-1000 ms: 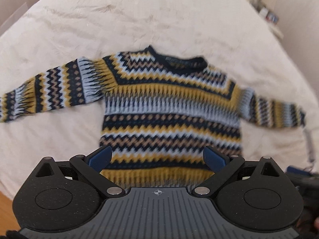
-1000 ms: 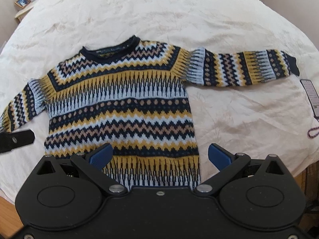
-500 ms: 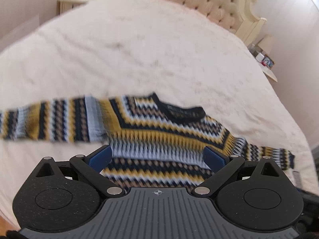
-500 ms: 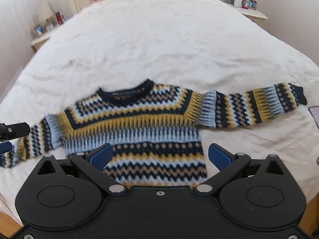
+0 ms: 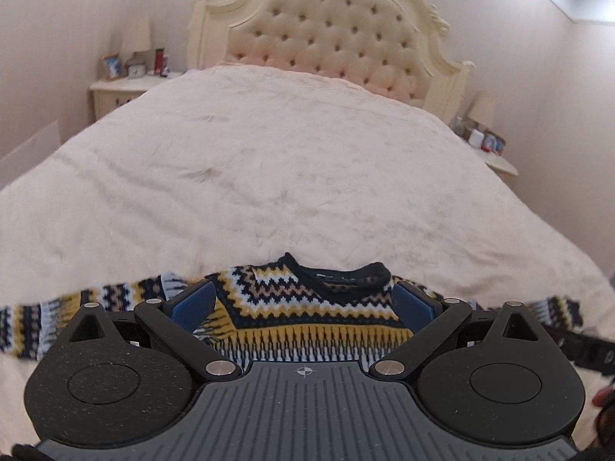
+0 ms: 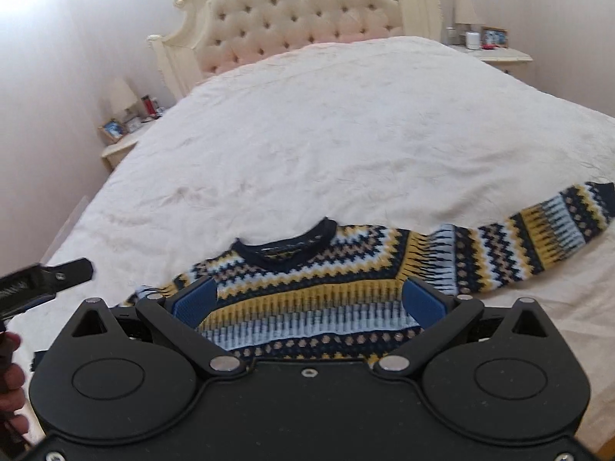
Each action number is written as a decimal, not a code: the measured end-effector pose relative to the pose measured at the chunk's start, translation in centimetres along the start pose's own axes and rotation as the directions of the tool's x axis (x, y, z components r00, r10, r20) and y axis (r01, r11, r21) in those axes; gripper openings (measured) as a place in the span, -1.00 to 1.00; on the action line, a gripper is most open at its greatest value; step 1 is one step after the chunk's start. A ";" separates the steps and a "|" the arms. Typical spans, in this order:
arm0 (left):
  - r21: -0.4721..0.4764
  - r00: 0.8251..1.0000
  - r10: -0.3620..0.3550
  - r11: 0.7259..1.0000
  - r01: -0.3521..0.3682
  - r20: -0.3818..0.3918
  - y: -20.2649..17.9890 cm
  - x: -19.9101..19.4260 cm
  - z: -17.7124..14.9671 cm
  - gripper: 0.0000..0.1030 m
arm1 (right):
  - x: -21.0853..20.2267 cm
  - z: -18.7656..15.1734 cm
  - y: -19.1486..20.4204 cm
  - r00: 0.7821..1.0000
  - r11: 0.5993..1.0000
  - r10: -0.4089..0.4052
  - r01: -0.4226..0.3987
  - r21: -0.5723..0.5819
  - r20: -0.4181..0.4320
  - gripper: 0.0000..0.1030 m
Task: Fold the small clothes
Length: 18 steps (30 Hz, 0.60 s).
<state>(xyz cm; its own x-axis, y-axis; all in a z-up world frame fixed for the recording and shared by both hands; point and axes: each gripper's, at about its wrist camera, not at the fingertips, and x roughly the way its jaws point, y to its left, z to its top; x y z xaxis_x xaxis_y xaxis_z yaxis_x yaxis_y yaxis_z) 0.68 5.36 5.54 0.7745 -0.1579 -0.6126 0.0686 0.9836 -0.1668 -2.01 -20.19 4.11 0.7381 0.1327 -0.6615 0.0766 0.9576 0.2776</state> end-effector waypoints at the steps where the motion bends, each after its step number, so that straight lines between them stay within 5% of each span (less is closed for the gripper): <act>1: 0.002 1.000 -0.007 1.000 0.007 0.001 0.0 0.0 0.0 0.93 | -0.1 0.0 -0.1 0.999 0.999 0.032 -0.032 0.005 0.002 0.99; 6: -0.020 0.999 -0.021 1.000 0.020 -0.033 0.4 0.5 -0.2 0.93 | -0.2 0.0 -0.5 0.988 0.986 0.155 -0.154 0.062 -0.002 0.99; 14: -0.136 0.993 -0.082 0.988 0.070 -0.085 2.4 1.7 -0.8 0.93 | 0.7 0.1 -1.4 0.982 0.983 0.181 -0.178 0.050 -0.048 0.99; 18: -0.253 0.973 -0.213 0.949 0.186 -0.086 3.7 2.4 -0.4 0.93 | 1.2 0.0 -2.4 0.981 0.983 0.175 -0.170 0.073 -0.079 0.99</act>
<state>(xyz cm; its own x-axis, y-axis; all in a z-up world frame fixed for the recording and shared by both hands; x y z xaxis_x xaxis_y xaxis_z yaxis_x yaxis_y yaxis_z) 2.53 8.55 3.16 0.6849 -0.3710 -0.6271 0.0499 0.8825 -0.4677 -1.25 -22.30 2.68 0.6847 0.3182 -0.6557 -0.0011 0.9001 0.4357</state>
